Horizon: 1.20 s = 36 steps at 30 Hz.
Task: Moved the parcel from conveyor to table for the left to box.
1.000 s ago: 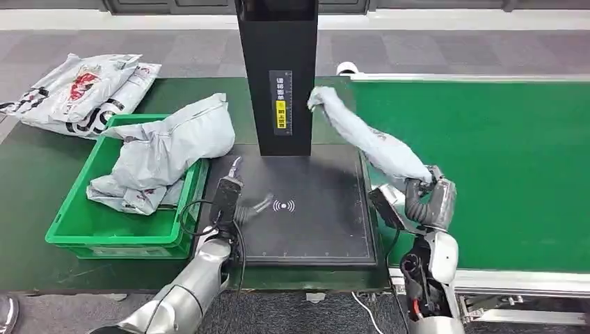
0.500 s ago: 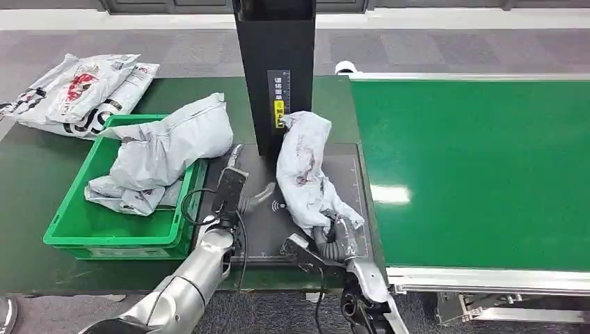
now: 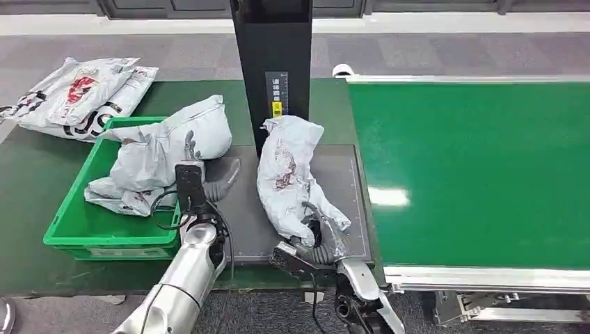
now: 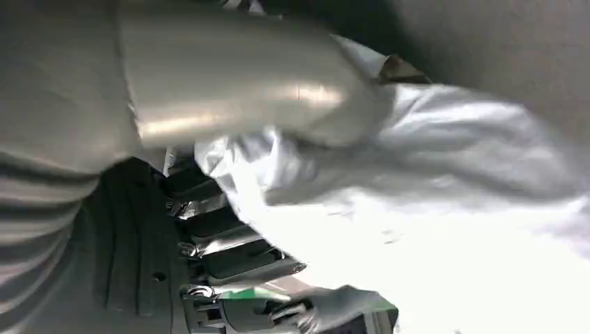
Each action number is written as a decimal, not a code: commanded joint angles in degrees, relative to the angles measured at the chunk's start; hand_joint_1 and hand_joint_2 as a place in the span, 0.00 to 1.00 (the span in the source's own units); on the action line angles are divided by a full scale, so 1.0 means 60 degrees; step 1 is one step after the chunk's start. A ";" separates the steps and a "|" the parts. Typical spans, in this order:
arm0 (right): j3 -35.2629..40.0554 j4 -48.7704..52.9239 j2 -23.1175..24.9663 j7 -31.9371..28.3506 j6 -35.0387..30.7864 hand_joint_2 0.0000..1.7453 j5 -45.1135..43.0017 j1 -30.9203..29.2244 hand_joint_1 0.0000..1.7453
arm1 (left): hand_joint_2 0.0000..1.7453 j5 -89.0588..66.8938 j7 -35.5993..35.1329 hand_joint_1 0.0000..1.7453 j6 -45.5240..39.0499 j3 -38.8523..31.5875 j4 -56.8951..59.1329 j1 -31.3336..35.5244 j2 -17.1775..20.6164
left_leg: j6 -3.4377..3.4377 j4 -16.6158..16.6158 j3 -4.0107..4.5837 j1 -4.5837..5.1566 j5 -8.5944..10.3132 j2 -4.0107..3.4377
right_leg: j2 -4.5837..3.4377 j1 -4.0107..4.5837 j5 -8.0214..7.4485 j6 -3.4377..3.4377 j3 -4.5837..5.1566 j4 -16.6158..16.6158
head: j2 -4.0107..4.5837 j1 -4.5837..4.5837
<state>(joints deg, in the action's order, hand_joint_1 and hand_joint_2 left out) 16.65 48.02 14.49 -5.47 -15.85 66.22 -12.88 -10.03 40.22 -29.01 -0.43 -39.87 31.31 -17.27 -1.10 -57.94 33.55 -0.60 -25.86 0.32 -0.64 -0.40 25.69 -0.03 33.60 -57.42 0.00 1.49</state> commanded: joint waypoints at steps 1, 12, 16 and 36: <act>-0.0620 -0.0499 -0.0272 -0.0251 -0.0500 1.00 -0.0517 -0.0193 0.00 | 1.00 0.0174 -0.0036 0.00 -0.0856 0.0944 -0.0656 -0.0346 0.0520 | 0.0008 0.0011 0.0001 0.0004 0.0008 0.0002 | 0.0011 -0.0003 -0.0006 -0.0004 -0.0003 0.0012 | 0.0004 0.0000; -0.2070 0.1469 0.0126 -0.1683 -0.1697 1.00 -0.2568 -0.0208 0.00 | 1.00 -0.1239 -0.0036 0.00 0.0162 0.2157 0.1907 0.0316 0.0686 | 0.0018 0.0024 0.0026 0.0007 0.0018 0.0012 | 0.0029 -0.0019 -0.0010 -0.0005 0.0018 0.0021 | 0.0000 0.0000; -0.2551 0.2007 0.0097 -0.2830 -0.1497 1.00 -0.4270 -0.0435 0.00 | 1.00 -0.3358 -0.0210 0.00 0.0401 0.3437 0.3822 0.0824 0.0458 | 0.0021 0.0009 0.0054 0.0019 0.0027 0.0092 | 0.0103 -0.0027 0.0004 -0.0008 0.0030 0.0008 | 0.0000 0.0000; -0.2436 -0.0167 -0.0054 -0.3653 -0.0663 1.00 -0.5697 -0.1652 0.00 | 1.00 -0.4894 -0.0437 0.00 0.0599 0.3837 0.3996 0.0457 0.0398 | 0.0020 0.0005 0.0052 0.0014 0.0004 0.0004 | 0.0014 -0.0021 -0.0007 -0.0007 0.0055 0.0002 | 0.0003 0.0000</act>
<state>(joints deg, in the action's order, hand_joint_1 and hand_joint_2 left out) 4.13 54.64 14.93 -26.88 -22.80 34.54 -18.39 -36.54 38.58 -25.20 18.16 -20.00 32.07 -15.93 -1.02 -57.95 33.94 -0.55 -25.85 0.40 -0.55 -0.51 25.67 -0.06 34.00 -57.46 0.02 1.49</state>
